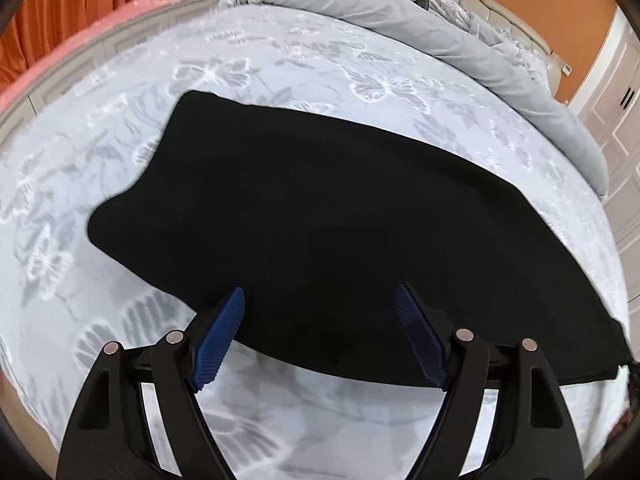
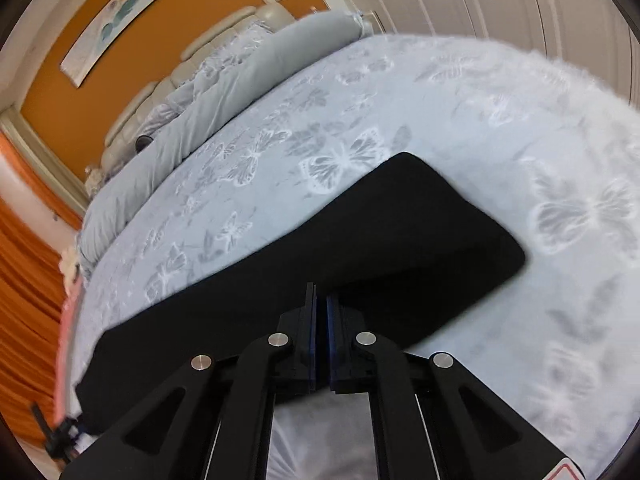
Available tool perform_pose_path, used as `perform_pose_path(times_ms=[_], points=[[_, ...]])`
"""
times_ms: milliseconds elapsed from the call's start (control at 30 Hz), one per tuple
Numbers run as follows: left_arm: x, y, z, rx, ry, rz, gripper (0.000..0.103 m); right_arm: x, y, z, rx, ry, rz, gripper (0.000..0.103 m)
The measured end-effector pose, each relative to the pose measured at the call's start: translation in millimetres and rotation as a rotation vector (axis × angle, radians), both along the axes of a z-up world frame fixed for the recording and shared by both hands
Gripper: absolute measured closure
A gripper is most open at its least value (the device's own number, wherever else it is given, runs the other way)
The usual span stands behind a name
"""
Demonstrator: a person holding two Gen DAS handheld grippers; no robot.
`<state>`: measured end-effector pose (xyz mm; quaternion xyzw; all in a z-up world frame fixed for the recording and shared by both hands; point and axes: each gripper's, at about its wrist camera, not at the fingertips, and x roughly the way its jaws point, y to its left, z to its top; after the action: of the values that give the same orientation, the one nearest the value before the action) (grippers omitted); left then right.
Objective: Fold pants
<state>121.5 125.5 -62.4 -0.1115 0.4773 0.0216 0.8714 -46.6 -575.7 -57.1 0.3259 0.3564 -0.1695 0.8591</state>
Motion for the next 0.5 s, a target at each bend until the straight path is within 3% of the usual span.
perform_pose_path(times_ms=[100,133,200,233,267,333,400,433,467,500], points=[[4.4,4.2,-3.9,0.009,0.017,-0.002,0.023,-0.8,-6.6,-37.4,0.034,0.143,-0.017,0.09],[5.9,5.3,-4.1,-0.002,0.019,-0.003,0.022,-2.1,-8.0,-40.6,0.05,0.133,-0.02,0.09],[6.5,6.8,-3.5,-0.011,0.017,-0.006,0.022,-1.5,-5.8,-27.8,0.018,0.117,-0.029,0.077],[7.4,6.4,-3.4,-0.01,0.017,-0.008,0.022,-0.7,-3.2,-20.0,-0.014,0.1,-0.035,0.054],[7.4,6.4,-3.4,-0.01,0.016,-0.012,0.021,0.3,-0.9,-15.3,-0.04,0.087,-0.038,0.037],[7.2,6.5,-3.7,-0.008,0.017,-0.016,0.021,4.9,-1.1,-13.4,-0.077,0.087,-0.046,0.035],[8.0,6.5,-5.2,-0.004,0.025,-0.017,0.02,9.7,-11.3,-21.3,-0.05,0.095,-0.064,0.035],[8.4,5.9,-5.9,-0.002,0.027,-0.018,0.02,13.8,-20.1,-28.4,-0.026,0.101,-0.074,0.037],[8.5,5.7,-7.3,0.003,0.033,-0.022,0.02,15.9,-24.6,-31.4,-0.022,0.105,-0.083,0.075],[9.4,5.0,-8.1,0.01,0.036,-0.025,0.02,16.7,-31.5,-30.5,-0.041,0.124,-0.108,0.1]])
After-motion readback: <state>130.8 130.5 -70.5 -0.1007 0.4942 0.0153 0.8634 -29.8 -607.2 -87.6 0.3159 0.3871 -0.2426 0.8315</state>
